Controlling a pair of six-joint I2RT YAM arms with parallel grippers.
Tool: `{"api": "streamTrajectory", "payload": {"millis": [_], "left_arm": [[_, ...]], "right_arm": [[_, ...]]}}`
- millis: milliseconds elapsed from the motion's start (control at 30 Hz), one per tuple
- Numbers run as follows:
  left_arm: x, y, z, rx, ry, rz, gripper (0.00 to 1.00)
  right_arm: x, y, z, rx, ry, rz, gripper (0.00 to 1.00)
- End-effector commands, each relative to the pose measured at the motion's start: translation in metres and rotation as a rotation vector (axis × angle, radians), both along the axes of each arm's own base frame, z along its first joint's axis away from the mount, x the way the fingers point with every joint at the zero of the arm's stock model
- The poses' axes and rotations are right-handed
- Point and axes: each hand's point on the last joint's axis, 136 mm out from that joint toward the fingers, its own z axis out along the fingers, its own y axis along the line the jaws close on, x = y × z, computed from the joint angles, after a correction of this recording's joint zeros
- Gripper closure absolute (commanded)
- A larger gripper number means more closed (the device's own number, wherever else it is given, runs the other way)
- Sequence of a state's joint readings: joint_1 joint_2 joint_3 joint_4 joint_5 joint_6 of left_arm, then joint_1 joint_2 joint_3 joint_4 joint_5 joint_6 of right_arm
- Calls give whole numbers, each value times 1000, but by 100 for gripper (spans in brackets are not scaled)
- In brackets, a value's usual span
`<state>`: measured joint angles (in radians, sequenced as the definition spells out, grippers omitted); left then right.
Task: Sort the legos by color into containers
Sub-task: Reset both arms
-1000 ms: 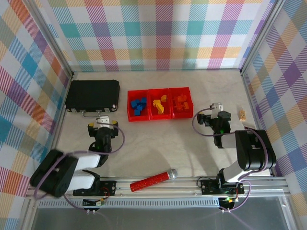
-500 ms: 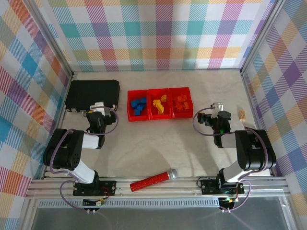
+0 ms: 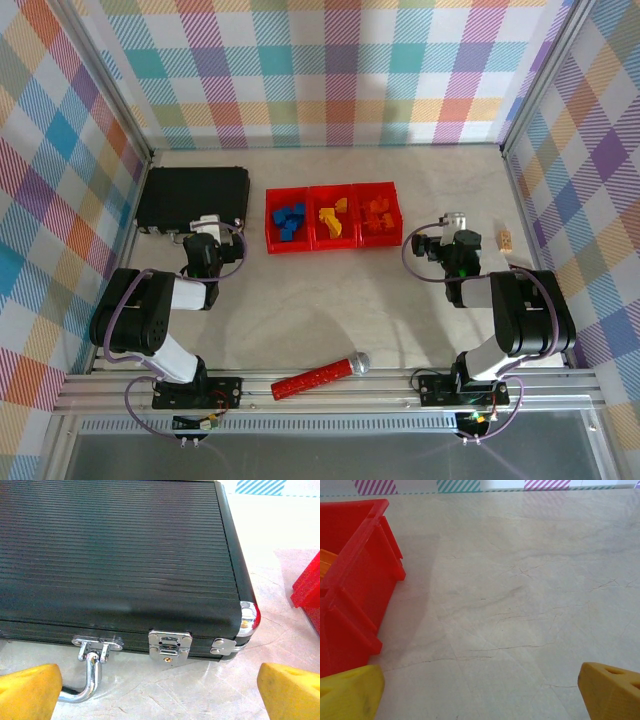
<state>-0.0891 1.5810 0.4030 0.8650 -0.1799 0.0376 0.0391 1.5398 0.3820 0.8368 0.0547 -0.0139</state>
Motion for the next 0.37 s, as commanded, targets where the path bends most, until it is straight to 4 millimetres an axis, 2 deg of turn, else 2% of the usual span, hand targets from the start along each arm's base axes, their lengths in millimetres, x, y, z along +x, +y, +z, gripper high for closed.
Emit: {"api": "streamTrajectory", "payload": {"millis": [0, 333], "left_arm": [[2, -1, 3, -18, -11, -3, 1], [2, 0, 3, -18, -9, -2, 0]], "right_arm": [[7, 1, 12, 20, -30, 4, 1], [8, 1, 11, 41, -20, 24, 1]]}}
